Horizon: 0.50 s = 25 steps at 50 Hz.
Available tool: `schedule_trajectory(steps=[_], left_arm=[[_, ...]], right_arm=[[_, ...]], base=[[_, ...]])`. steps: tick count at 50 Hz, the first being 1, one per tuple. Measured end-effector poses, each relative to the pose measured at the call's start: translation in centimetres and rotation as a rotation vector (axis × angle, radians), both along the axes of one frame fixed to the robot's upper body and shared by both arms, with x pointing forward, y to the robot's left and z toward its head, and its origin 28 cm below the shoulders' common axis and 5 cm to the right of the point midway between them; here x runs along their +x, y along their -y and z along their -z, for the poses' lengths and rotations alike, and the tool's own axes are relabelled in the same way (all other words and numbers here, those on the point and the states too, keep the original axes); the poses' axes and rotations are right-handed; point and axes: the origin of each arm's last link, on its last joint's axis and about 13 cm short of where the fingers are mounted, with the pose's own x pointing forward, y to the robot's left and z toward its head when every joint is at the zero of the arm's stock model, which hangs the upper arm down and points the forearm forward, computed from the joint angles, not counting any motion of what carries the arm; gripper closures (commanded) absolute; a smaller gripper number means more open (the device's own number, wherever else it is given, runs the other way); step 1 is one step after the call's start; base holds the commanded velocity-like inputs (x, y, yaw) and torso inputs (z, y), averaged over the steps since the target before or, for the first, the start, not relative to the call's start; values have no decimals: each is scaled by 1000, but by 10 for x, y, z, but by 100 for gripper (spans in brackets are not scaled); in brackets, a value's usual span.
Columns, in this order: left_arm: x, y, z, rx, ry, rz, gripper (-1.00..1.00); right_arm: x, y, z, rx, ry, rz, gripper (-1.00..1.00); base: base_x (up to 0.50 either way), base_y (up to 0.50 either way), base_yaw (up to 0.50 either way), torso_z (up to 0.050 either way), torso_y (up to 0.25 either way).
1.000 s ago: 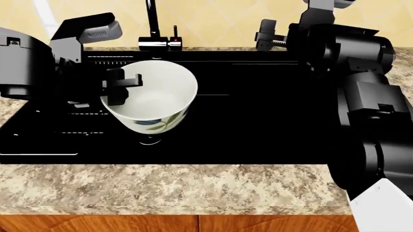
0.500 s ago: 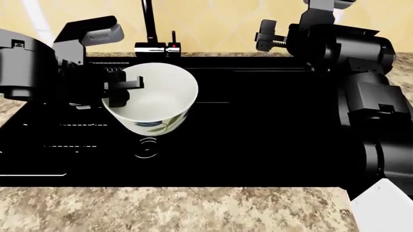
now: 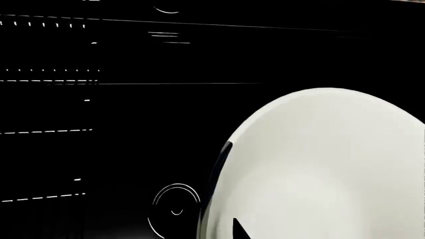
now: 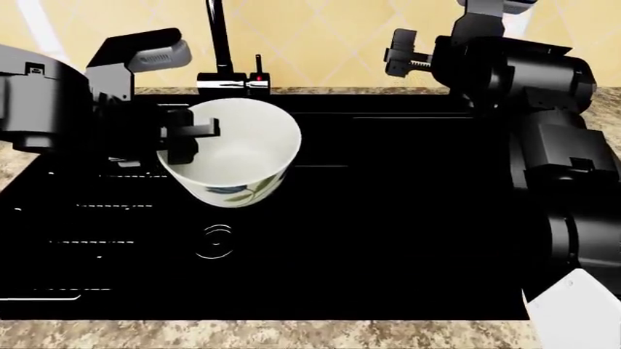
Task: Move the fresh-baked cupcake off the tray onto the counter, and place the bowl used for mixing into the sink.
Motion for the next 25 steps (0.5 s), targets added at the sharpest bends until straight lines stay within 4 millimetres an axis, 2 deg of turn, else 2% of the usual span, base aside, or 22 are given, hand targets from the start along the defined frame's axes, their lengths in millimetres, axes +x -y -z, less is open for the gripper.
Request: schedule_trajectory(steps=[8, 25], left_arm=[[3, 1, 4, -3, -14, 5, 100], [25, 6, 31, -32, -80, 10, 100]], right_arm=[[0, 0, 0, 6, 8, -3, -100], [-2, 3, -1, 14, 12, -3, -100]], base=[[0, 0, 0, 0, 0], [0, 0, 0, 0, 0]])
